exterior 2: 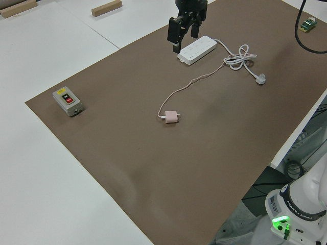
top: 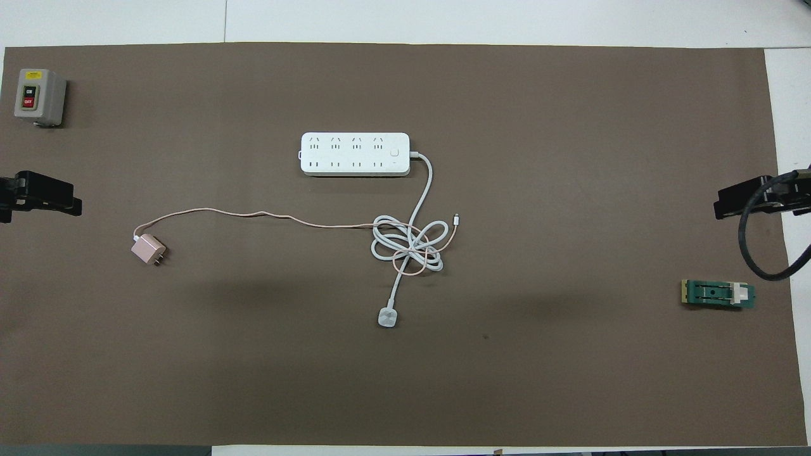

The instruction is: Unplug charger and place it aside

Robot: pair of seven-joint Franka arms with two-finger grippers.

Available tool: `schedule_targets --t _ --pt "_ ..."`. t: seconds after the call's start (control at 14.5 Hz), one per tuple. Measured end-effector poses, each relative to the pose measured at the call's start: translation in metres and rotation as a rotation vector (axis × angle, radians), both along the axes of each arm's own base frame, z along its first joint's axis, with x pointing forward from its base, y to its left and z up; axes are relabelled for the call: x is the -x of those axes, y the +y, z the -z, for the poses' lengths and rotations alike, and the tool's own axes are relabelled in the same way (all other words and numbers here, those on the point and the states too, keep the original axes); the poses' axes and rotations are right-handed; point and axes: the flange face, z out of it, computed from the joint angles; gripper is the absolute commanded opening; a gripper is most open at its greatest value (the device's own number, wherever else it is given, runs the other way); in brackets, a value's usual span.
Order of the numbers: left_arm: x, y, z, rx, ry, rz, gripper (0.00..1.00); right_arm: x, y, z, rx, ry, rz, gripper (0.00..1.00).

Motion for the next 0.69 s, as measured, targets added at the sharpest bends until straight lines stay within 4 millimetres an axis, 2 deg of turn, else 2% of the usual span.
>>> schedule_targets --t 0.21,0.69 --pt "-0.0002 -0.0082 0.0002 0.0 -0.001 0.015 1.0 0.0 0.0 0.0 0.0 0.0 0.0 1.0" --pt "-0.0009 -0.0125 0.0039 0.0 0.007 0.023 1.0 0.0 0.0 0.0 0.0 0.0 0.0 1.0"
